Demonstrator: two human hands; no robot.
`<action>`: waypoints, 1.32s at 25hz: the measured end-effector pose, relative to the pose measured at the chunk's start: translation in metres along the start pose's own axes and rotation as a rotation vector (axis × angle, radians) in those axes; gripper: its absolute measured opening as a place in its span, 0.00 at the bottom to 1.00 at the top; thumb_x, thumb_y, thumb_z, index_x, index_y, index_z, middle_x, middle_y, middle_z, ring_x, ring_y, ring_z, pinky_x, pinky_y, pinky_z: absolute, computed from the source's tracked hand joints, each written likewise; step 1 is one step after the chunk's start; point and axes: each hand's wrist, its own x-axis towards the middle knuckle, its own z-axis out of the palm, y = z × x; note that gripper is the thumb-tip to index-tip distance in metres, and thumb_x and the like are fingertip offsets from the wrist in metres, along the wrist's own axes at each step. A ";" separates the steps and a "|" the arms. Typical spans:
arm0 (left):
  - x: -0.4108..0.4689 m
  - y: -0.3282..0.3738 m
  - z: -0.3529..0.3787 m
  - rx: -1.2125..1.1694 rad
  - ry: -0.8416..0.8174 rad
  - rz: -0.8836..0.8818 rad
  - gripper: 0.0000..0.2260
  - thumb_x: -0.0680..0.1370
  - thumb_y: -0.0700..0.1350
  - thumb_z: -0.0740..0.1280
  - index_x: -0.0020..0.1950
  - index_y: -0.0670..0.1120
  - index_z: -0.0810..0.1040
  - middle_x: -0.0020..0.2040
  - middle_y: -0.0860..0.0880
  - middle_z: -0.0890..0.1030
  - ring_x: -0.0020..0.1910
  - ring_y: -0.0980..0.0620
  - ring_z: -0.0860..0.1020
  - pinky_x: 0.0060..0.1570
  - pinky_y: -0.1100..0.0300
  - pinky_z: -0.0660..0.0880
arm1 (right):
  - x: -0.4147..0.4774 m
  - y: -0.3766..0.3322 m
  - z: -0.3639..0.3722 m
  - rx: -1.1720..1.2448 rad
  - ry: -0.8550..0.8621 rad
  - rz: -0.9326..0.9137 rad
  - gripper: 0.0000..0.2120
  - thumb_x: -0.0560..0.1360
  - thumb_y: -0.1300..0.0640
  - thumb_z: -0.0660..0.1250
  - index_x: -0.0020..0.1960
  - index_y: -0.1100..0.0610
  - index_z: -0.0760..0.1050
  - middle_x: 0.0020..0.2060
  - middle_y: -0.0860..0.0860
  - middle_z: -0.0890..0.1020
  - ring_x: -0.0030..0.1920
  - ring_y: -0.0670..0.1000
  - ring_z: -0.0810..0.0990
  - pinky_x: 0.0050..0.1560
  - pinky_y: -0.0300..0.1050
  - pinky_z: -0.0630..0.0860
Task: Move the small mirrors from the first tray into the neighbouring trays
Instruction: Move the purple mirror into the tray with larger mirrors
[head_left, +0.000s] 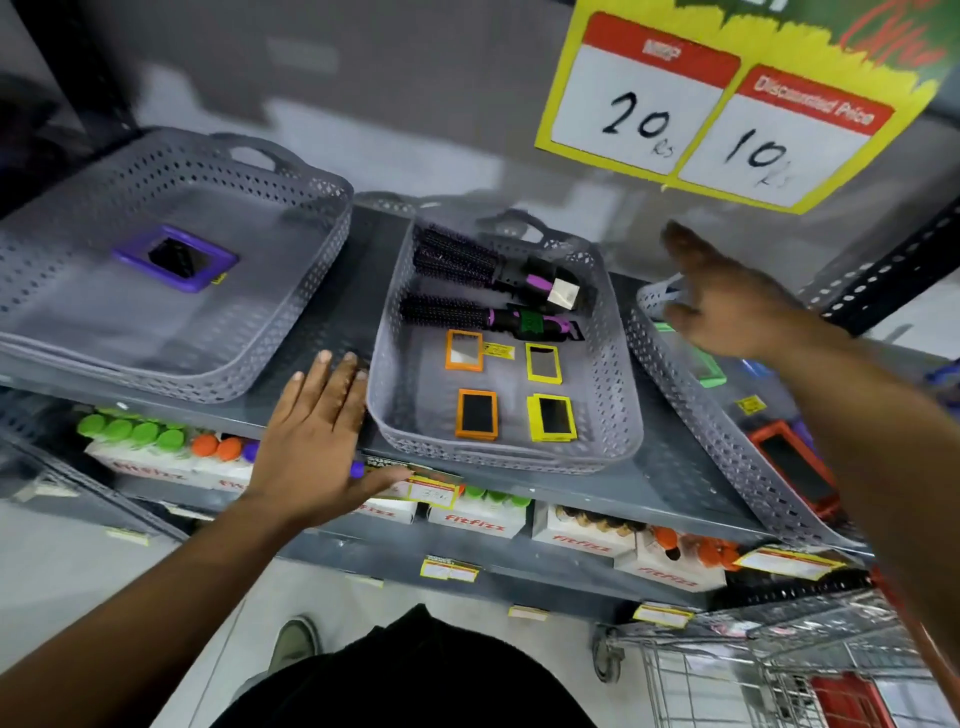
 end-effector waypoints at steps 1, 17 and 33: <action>0.002 -0.002 -0.001 -0.001 0.006 0.004 0.51 0.70 0.78 0.49 0.77 0.37 0.59 0.79 0.39 0.57 0.79 0.40 0.49 0.76 0.47 0.42 | 0.012 -0.018 0.003 0.038 0.041 -0.003 0.35 0.75 0.63 0.65 0.76 0.66 0.52 0.76 0.63 0.56 0.76 0.59 0.57 0.73 0.50 0.57; -0.012 -0.028 -0.007 -0.041 -0.122 0.023 0.48 0.71 0.75 0.53 0.74 0.36 0.66 0.75 0.37 0.66 0.75 0.36 0.64 0.72 0.40 0.61 | 0.159 -0.293 0.051 0.261 -0.106 -0.368 0.36 0.77 0.48 0.63 0.78 0.59 0.50 0.78 0.57 0.54 0.77 0.57 0.54 0.75 0.51 0.56; -0.001 -0.038 -0.017 0.026 -0.262 0.143 0.37 0.74 0.59 0.34 0.79 0.46 0.53 0.79 0.43 0.57 0.78 0.40 0.48 0.76 0.44 0.43 | 0.226 -0.425 0.112 0.232 -0.265 -0.249 0.26 0.71 0.42 0.69 0.61 0.57 0.73 0.55 0.60 0.80 0.52 0.63 0.80 0.48 0.51 0.77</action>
